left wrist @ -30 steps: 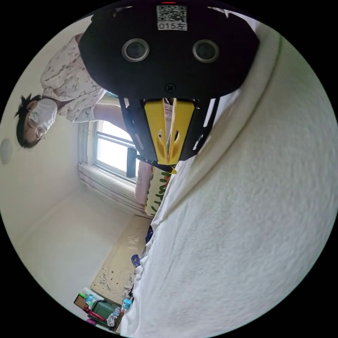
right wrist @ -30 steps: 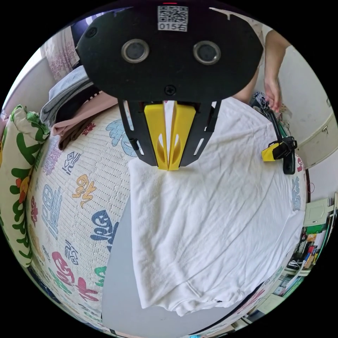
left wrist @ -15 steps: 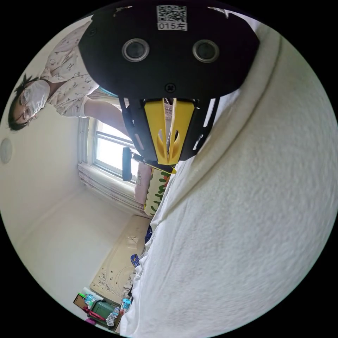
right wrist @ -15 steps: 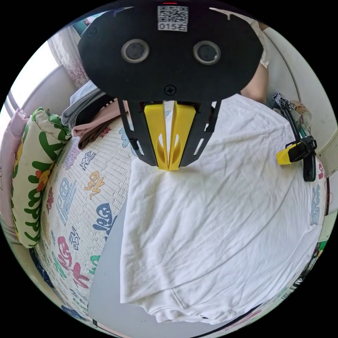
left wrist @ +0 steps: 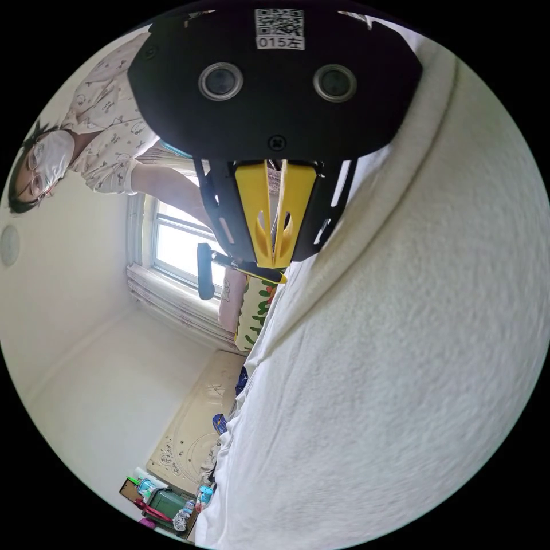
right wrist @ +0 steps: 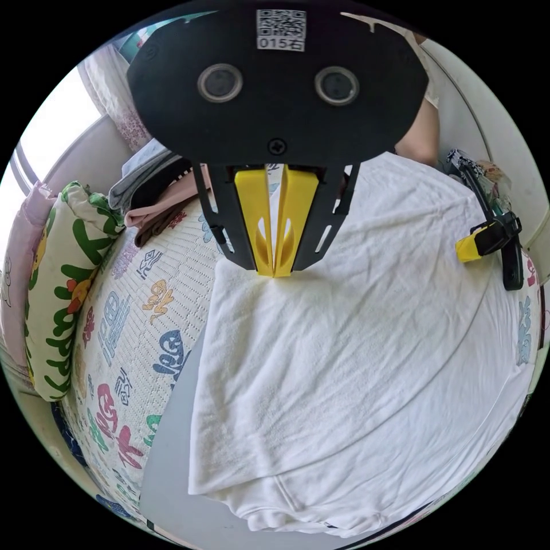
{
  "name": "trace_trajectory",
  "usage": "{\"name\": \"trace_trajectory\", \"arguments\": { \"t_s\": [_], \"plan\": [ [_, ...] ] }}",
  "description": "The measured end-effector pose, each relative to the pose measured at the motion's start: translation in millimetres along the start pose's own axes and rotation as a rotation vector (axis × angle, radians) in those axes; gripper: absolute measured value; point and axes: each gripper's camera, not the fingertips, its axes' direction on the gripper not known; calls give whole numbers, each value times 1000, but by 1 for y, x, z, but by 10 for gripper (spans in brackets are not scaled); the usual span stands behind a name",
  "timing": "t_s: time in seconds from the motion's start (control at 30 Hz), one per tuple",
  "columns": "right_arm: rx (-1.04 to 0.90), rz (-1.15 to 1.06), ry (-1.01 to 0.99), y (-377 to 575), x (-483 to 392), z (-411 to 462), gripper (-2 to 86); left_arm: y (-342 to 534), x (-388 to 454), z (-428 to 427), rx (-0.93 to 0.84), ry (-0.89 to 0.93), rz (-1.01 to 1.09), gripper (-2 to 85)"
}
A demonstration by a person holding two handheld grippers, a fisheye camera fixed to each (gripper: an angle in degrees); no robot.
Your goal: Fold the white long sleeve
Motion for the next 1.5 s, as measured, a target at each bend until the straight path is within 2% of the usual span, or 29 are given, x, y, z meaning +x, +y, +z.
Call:
{"name": "trace_trajectory", "arguments": {
  "t_s": [0.7, 0.87, 1.1, 1.5],
  "plan": [
    [42, 89, -85, 16, 65, -27, -5, -44, -31, 57, -1, 3, 0, -10],
    [100, 115, -132, 36, 86, -43, -4, -52, -35, 67, -1, 4, 0, -9],
    [64, 113, -163, 42, 108, -69, -4, -59, -39, 78, -2, 4, 0, -9],
    [203, 253, -389, 97, 170, -104, -4, -68, -44, 87, -2, 4, 0, -9]
  ]
}}
